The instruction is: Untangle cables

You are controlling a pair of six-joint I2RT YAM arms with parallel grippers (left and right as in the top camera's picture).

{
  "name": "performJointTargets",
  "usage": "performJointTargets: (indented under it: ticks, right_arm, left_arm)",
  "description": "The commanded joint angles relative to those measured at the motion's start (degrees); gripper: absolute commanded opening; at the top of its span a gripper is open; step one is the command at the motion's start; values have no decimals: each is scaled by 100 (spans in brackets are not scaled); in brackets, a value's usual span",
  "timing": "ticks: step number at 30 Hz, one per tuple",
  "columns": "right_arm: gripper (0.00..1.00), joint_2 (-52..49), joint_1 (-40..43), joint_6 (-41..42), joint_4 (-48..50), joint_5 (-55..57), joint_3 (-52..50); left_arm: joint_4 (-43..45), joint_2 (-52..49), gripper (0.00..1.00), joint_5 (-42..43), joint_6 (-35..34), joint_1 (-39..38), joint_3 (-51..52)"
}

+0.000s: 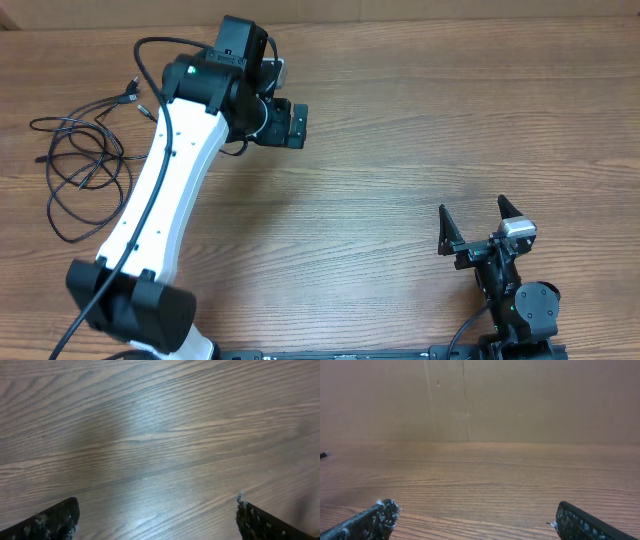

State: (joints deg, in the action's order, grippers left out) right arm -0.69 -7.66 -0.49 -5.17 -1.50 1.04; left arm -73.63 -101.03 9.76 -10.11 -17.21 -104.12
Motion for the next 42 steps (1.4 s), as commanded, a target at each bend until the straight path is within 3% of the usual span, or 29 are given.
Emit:
performJointTargets:
  ticks: [1,8,22,35,42]
  right_arm:
    - [100,52,-48,-44,37,-4,-59]
    - [100,52,-48,-44,37,-2,-59]
    - [100,52,-48,-44,37,-4,-59]
    - [100,52,-48,-44,35,-4,-59]
    - [100,52,-48,-44,35,-2,-59]
  left_arm:
    - [44,243,100,-192,94,-127,26]
    - [669,291,100,-236,243,-358,129]
    - [3978,326,100,-251,741,-1287,1932]
    - [5908,1137,100,-275,713,-1272,4107]
    - [6367,1792,100,-291,649,-1097,4872]
